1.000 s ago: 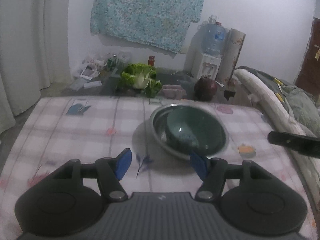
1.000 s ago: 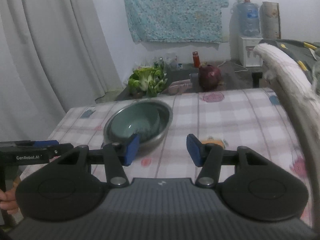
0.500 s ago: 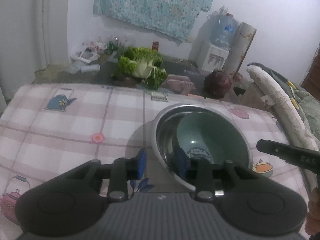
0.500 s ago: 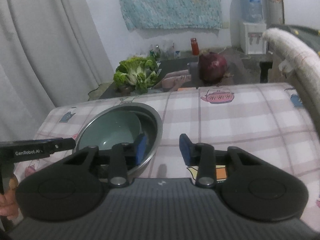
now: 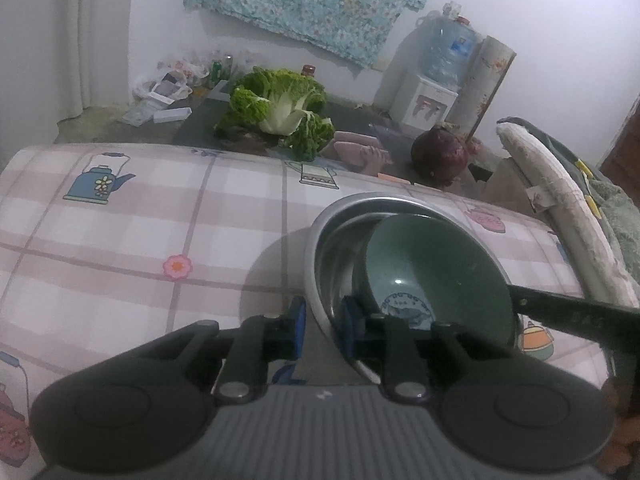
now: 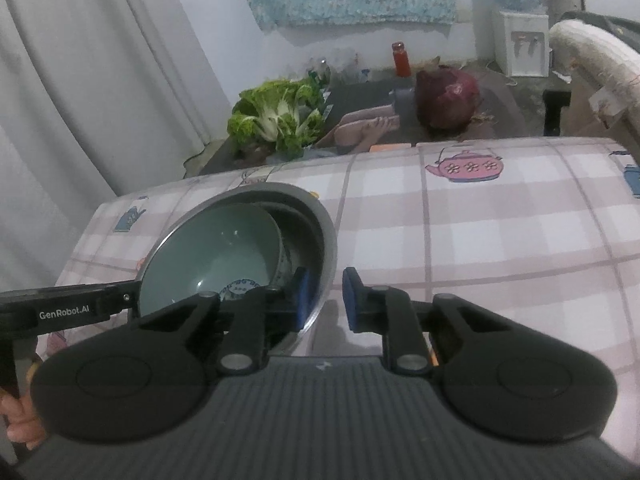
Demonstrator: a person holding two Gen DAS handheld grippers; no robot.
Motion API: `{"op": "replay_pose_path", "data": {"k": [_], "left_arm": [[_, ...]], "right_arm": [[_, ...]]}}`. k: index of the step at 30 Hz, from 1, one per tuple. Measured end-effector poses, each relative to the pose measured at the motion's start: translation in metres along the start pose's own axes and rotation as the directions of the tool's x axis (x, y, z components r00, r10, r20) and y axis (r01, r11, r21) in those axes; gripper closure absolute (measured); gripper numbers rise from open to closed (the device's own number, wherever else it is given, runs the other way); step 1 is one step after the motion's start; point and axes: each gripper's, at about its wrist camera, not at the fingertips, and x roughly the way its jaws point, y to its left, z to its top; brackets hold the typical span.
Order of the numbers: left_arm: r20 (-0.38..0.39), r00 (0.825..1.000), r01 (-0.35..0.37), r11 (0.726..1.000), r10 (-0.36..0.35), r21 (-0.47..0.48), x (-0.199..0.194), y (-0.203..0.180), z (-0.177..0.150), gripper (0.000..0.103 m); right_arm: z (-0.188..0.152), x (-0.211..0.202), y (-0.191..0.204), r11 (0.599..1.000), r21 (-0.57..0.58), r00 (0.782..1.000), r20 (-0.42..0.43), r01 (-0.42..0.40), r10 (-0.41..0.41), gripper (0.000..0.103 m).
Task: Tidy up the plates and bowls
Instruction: 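Lift the steel bowl holding the green bowl with both grippers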
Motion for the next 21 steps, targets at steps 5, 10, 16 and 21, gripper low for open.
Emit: {"op": "replay_pose_path", "data": {"k": [5, 10, 16, 21], "left_arm": [[-0.003, 1.000, 0.026, 0.999, -0.026, -0.039, 0.005, 0.005, 0.001, 0.086], [0.003, 0.999, 0.035, 0.998, -0.035, -0.060, 0.006, 0.007, -0.001, 0.088], [-0.004, 0.999, 0.051, 0.993, -0.052, -0.109, 0.007, 0.011, 0.000, 0.089], [-0.010, 0.999, 0.047, 0.992, -0.049, -0.117, 0.007, 0.011, 0.000, 0.089]], "right_arm": [[-0.001, 0.012, -0.001, 0.999, 0.031, 1.000, -0.009, -0.019, 0.019, 0.090], [-0.001, 0.013, -0.005, 0.998, 0.049, 0.999, -0.002, -0.032, 0.032, 0.090], [-0.002, 0.013, -0.007, 0.998, 0.056, 0.999, 0.005, -0.042, 0.042, 0.090], [-0.002, 0.011, -0.007, 0.997, 0.063, 0.999, 0.001, -0.048, 0.048, 0.090]]}}
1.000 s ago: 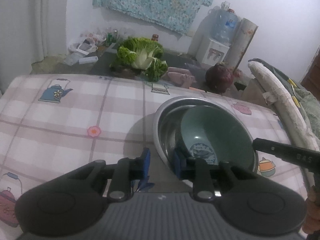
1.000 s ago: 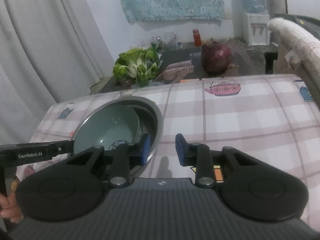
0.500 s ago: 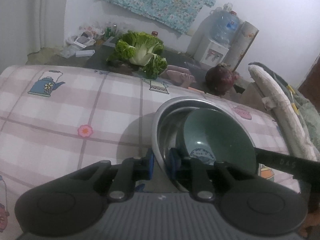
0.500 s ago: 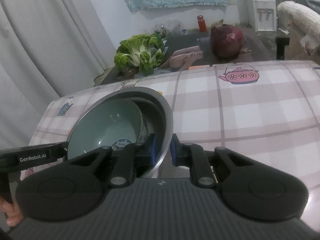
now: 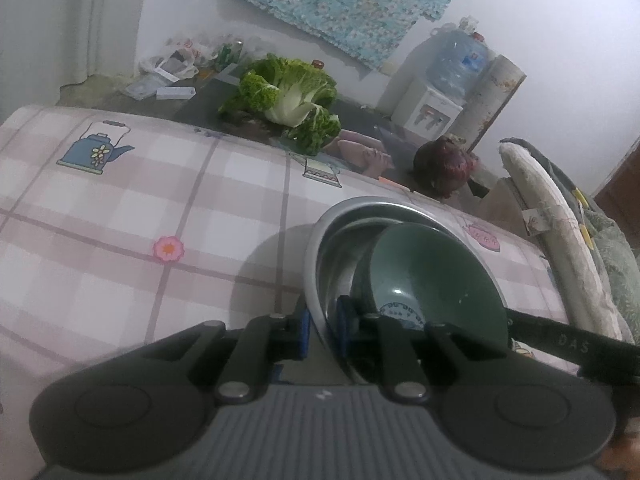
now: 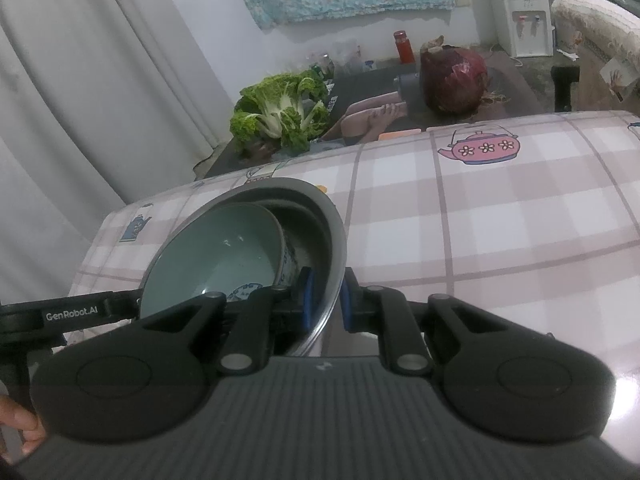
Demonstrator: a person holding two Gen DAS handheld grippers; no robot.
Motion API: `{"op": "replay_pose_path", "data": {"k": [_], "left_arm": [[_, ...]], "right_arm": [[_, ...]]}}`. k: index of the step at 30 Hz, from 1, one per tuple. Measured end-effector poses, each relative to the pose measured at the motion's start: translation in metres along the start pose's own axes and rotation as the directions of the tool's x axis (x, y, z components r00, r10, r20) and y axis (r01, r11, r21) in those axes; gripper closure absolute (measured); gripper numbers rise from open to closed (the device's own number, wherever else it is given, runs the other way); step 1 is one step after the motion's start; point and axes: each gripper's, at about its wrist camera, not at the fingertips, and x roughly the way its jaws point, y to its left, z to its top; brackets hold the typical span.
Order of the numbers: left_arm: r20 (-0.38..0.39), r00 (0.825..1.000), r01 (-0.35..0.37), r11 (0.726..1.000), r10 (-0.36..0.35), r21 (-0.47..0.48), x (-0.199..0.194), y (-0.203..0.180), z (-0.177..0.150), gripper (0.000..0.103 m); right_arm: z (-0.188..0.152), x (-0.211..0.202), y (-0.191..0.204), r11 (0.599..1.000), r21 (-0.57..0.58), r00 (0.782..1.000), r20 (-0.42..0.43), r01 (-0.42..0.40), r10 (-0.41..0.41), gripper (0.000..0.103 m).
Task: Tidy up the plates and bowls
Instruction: 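Lift the steel bowl holding the green bowl with both grippers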
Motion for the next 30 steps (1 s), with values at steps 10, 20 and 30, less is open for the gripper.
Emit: {"op": "replay_pose_path", "data": {"k": [10, 20, 30], "left_arm": [[-0.002, 1.000, 0.007, 1.000, -0.007, -0.020, -0.005, 0.000, -0.004, 0.089], [0.013, 1.000, 0.011, 0.999, -0.011, -0.035, -0.019, -0.002, -0.013, 0.089], [0.046, 0.999, 0.023, 0.999, -0.021, -0.034, -0.039, -0.006, -0.013, 0.089]], "right_arm": [[-0.003, -0.007, 0.000, 1.000, 0.008, 1.000, 0.002, -0.012, 0.012, 0.090], [-0.008, -0.021, 0.004, 1.000, 0.005, 1.000, 0.011, -0.022, 0.022, 0.090], [-0.009, -0.038, 0.011, 0.999, -0.005, 0.999, 0.033, -0.035, 0.035, 0.090]]}}
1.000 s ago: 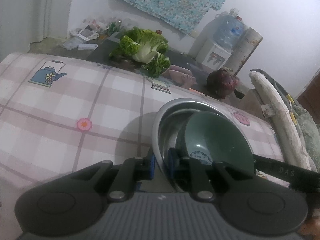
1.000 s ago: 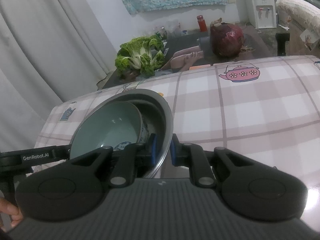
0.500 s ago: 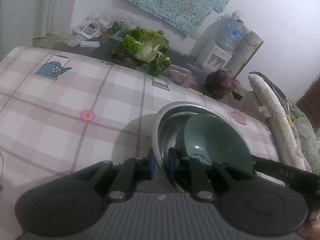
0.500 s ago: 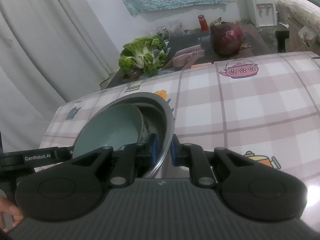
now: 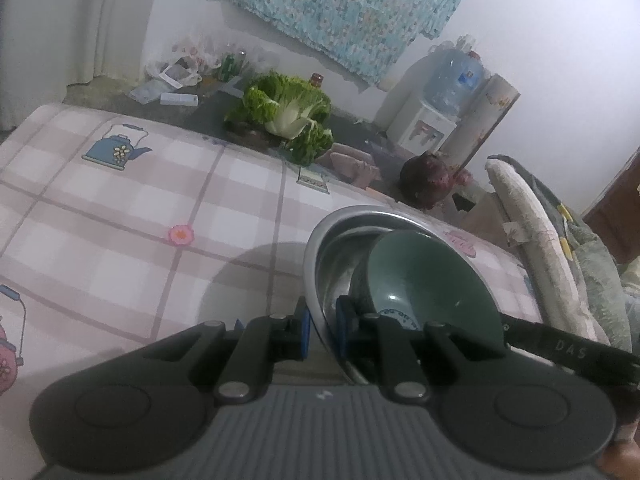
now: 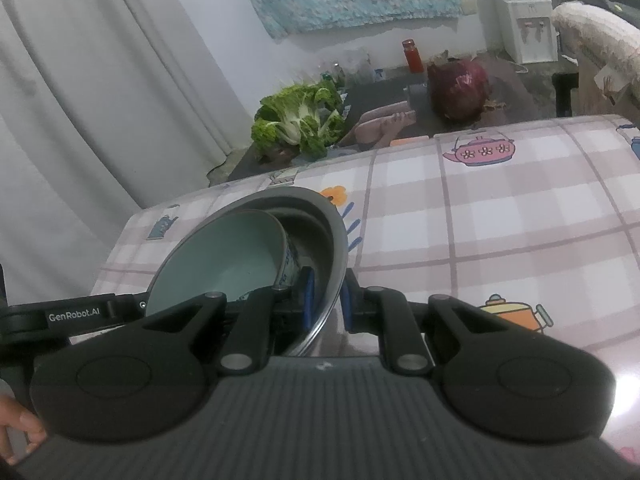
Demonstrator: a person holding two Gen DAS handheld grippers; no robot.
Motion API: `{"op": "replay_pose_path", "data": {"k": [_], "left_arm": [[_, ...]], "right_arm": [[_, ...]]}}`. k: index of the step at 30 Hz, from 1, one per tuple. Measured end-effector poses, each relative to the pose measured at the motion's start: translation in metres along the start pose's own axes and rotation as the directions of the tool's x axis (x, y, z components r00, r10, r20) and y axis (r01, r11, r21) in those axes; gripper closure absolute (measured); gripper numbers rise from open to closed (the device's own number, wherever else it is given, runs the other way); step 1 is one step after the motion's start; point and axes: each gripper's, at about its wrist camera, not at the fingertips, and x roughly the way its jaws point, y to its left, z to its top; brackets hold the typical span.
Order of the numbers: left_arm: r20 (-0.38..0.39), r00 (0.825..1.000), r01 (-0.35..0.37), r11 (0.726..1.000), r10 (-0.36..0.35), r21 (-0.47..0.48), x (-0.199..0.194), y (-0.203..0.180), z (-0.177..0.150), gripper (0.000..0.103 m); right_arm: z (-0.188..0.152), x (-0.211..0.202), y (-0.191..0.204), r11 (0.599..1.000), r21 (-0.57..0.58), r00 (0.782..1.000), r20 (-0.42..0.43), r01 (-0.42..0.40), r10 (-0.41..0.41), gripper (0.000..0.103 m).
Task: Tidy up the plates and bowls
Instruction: 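Lift the steel bowl holding the green bowl with both grippers, then carry the steel bowl with both grippers over the plate stack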
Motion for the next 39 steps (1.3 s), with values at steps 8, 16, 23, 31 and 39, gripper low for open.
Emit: {"op": "replay_pose_path", "data": {"k": [8, 16, 23, 31, 39], "left_arm": [[0.034, 0.999, 0.018, 1.000, -0.018, -0.001, -0.025, -0.005, -0.001, 0.090], [0.064, 0.997, 0.043, 0.999, -0.042, -0.008, -0.061, -0.011, -0.009, 0.091], [0.079, 0.995, 0.065, 0.998, -0.065, 0.003, -0.104, -0.020, -0.033, 0.092], [0.074, 0.994, 0.084, 0.996, -0.084, 0.012, -0.148, -0.022, -0.075, 0.092], [0.044, 0.995, 0.091, 0.996, -0.091, 0.016, -0.173, -0.018, -0.117, 0.092]], "right_arm": [[0.002, -0.021, 0.012, 1.000, -0.007, 1.000, 0.025, -0.009, 0.009, 0.090], [-0.005, -0.057, 0.028, 1.000, -0.014, 0.999, 0.053, -0.009, 0.009, 0.090], [-0.027, -0.104, 0.044, 1.000, -0.013, 0.997, 0.072, -0.003, 0.004, 0.090], [-0.072, -0.158, 0.060, 1.000, 0.000, 0.998, 0.065, -0.001, 0.001, 0.090], [-0.127, -0.190, 0.065, 0.999, 0.041, 1.000, 0.022, 0.003, -0.004, 0.090]]}}
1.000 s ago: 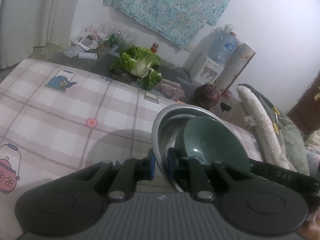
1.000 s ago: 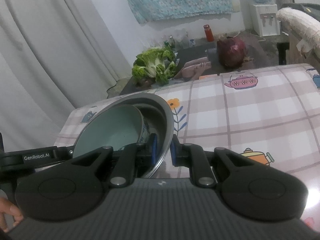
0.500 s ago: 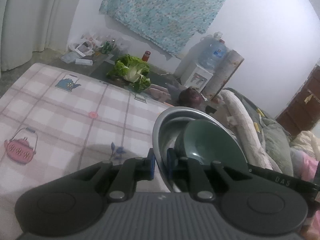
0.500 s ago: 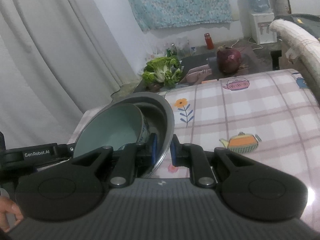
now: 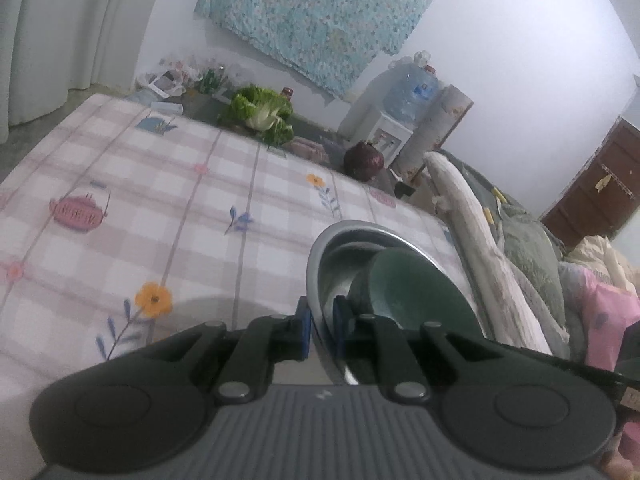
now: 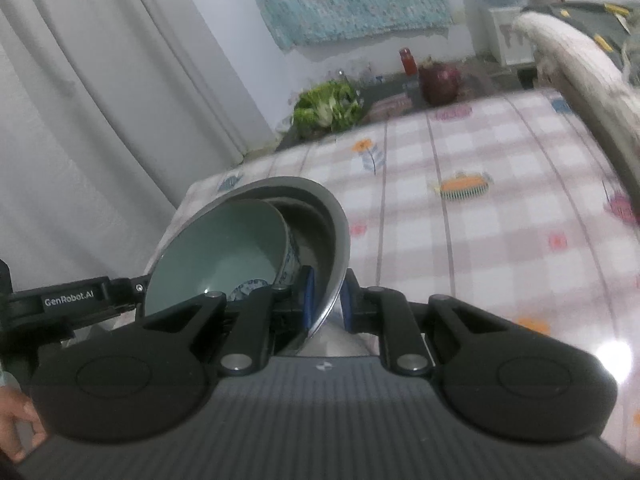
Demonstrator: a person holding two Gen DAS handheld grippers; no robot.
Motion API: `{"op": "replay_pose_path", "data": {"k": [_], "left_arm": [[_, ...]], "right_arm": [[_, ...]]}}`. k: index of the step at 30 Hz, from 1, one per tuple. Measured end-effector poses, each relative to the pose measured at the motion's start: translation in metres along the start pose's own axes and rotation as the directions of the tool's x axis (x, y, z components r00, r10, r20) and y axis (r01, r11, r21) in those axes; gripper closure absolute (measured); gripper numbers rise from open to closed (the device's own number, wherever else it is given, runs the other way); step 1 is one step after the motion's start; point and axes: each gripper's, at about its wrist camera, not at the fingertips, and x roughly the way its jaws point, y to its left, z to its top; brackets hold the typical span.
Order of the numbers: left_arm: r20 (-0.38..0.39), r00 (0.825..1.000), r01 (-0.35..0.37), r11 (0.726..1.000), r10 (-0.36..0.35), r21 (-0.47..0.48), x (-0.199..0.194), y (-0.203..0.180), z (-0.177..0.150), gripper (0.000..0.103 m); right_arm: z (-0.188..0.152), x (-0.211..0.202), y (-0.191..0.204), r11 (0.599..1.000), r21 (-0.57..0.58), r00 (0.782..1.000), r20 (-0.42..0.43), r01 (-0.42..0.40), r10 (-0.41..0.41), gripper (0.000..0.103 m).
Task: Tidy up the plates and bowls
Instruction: 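Carry the steel bowl with both grippers over the plate stack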
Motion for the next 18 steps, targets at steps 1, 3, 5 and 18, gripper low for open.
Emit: {"op": "replay_pose_path", "data": {"k": [1, 3, 5, 18], "left_arm": [[-0.001, 1.000, -0.003, 1.000, 0.003, 0.003, -0.003, 0.000, -0.005, 0.092], [-0.009, 1.000, -0.014, 1.000, 0.014, 0.013, -0.005, 0.000, -0.014, 0.092], [-0.023, 1.000, -0.019, 1.000, 0.019, 0.018, -0.007, 0.001, -0.024, 0.092], [-0.088, 0.995, -0.049, 0.999, 0.049, 0.002, -0.008, 0.018, -0.063, 0.092]], "right_arm": [[-0.007, -0.003, 0.000, 1.000, 0.006, 1.000, -0.005, 0.000, 0.000, 0.090], [-0.020, -0.008, -0.001, 1.000, 0.020, 1.000, -0.013, -0.002, 0.002, 0.090], [-0.033, -0.010, -0.002, 1.000, 0.030, 1.000, -0.021, 0.002, -0.002, 0.090], [-0.079, -0.004, -0.009, 0.997, 0.074, 0.996, -0.094, 0.016, -0.009, 0.090]]}}
